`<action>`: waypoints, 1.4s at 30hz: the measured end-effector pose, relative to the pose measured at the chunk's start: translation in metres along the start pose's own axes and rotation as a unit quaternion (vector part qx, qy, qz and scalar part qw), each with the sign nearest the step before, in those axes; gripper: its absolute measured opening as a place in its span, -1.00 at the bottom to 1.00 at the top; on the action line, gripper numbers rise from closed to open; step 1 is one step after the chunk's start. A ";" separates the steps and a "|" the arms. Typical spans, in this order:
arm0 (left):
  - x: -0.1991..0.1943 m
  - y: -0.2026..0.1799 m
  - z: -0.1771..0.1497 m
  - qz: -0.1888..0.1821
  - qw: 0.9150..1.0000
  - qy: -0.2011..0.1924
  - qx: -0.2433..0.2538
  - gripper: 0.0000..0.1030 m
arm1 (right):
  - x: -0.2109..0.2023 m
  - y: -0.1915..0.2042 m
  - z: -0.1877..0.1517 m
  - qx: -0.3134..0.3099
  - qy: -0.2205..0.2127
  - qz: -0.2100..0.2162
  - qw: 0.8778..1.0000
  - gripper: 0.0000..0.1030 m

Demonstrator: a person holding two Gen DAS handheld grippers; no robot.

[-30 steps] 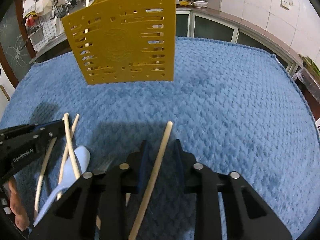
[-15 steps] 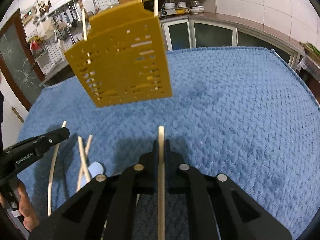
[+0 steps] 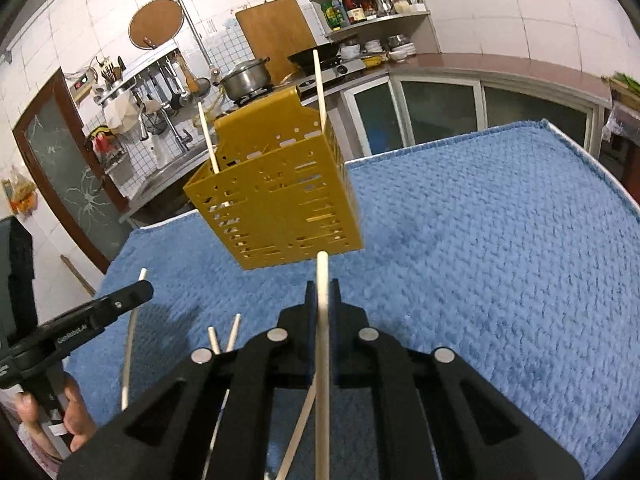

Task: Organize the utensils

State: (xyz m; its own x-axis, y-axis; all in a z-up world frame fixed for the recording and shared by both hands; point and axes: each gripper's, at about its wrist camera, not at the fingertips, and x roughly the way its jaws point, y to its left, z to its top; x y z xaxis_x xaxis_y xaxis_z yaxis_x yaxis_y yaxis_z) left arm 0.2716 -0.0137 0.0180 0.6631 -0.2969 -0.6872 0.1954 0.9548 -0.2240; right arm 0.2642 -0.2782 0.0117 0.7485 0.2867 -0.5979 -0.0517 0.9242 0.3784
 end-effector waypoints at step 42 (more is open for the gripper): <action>-0.052 -0.044 0.119 -0.039 0.992 -0.117 0.038 -0.92 | -0.034 0.021 0.105 -0.028 -0.100 0.061 0.993 -0.88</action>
State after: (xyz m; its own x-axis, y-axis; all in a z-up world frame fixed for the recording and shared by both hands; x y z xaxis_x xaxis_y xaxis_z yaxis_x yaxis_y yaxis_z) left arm 0.3148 -0.0385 0.1459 0.7923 -0.3662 -0.4880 0.3006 0.9303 -0.2100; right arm 0.3071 -0.2952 0.1138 0.8503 0.3473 -0.3954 -0.1832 0.8997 0.3962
